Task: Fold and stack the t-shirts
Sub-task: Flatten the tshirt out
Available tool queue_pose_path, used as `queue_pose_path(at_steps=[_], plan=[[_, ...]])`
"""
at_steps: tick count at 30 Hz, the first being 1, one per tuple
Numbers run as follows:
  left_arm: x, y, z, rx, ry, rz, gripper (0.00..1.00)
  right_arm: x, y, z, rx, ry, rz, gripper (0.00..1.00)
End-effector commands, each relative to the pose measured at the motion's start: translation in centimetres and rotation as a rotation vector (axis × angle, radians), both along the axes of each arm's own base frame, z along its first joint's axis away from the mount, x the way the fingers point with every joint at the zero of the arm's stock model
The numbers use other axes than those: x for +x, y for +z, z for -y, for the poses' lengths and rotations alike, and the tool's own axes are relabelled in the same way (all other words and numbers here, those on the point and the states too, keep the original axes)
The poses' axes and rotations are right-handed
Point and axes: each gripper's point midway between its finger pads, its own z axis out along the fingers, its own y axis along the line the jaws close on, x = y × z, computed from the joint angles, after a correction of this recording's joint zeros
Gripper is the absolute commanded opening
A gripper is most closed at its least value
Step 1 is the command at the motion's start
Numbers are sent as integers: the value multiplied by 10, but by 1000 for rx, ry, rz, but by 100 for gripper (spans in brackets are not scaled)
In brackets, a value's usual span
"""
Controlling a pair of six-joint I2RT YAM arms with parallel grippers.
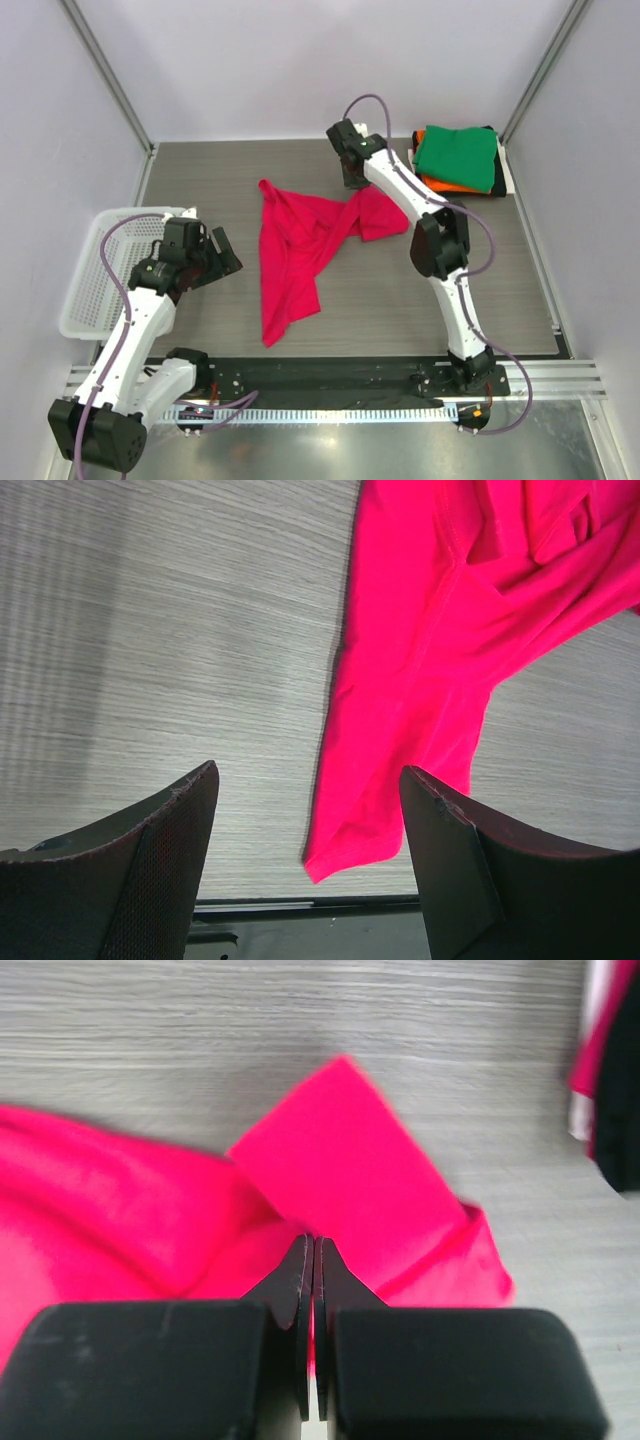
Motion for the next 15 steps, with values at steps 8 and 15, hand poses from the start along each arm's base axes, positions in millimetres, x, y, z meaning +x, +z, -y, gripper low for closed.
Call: queue_pose_path(at_steps=[8, 15], plan=[[5, 6, -1, 2, 3, 40, 74, -61, 77, 12, 218, -76, 48, 1], [5, 5, 1, 4, -4, 35, 74, -122, 68, 50, 503, -196, -25, 1]])
